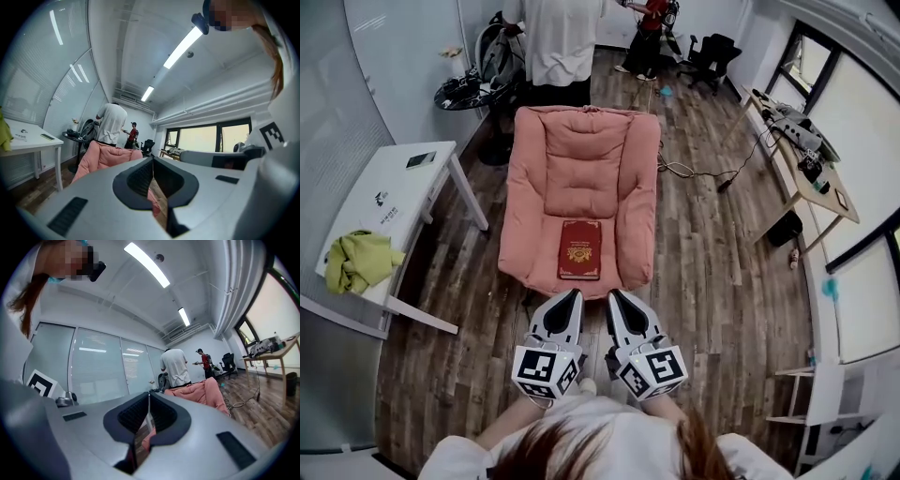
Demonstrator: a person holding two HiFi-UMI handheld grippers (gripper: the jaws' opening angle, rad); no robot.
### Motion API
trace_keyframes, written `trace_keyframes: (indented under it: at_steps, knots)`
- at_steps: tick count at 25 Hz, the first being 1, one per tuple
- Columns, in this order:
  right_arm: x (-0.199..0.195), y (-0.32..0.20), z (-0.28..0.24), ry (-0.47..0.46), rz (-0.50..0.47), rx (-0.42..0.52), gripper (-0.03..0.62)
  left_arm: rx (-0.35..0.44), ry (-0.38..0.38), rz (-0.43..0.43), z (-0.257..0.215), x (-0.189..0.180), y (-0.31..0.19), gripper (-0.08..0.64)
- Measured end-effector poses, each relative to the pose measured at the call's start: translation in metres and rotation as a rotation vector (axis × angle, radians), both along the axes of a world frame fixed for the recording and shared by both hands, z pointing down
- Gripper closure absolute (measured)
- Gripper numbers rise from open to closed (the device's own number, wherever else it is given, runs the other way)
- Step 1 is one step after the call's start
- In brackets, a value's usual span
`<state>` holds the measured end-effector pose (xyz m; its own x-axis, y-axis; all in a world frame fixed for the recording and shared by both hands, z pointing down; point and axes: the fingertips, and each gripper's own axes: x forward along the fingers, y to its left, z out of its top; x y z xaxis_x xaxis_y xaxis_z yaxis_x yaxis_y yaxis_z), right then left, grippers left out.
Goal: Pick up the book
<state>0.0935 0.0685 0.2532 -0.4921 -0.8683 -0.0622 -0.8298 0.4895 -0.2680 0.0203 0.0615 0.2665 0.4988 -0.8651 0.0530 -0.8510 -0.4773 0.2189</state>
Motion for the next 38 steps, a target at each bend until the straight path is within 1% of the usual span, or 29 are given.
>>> trace_keyframes:
  at_steps: [5, 12, 16, 21, 30, 34, 38]
  knots:
    - [-0.006, -0.017, 0.007, -0.007, -0.004, -0.013, 0.561, -0.010, -0.006, -0.013, 0.006, -0.009, -0.015, 0.554]
    - [-0.010, -0.064, 0.001, 0.018, 0.008, 0.009, 0.561, 0.007, 0.005, 0.002, 0.002, -0.013, -0.066, 0.554]
    - [-0.016, -0.108, 0.008, 0.034, 0.016, 0.014, 0.561, 0.012, 0.000, 0.019, 0.006, -0.015, -0.113, 0.554]
    - [-0.023, -0.182, 0.010, 0.047, 0.034, 0.007, 0.561, 0.006, -0.004, 0.042, 0.010, -0.021, -0.189, 0.554]
    - [-0.021, -0.306, -0.005, 0.013, 0.126, 0.036, 0.561, 0.033, -0.029, 0.120, -0.004, -0.022, -0.317, 0.554]
    - [-0.024, -0.346, -0.004, 0.012, 0.150, 0.031, 0.561, 0.032, -0.031, 0.141, -0.004, -0.025, -0.358, 0.554]
    - [-0.029, -0.370, -0.002, 0.016, 0.160, 0.026, 0.561, 0.017, -0.030, 0.156, 0.002, -0.028, -0.380, 0.554]
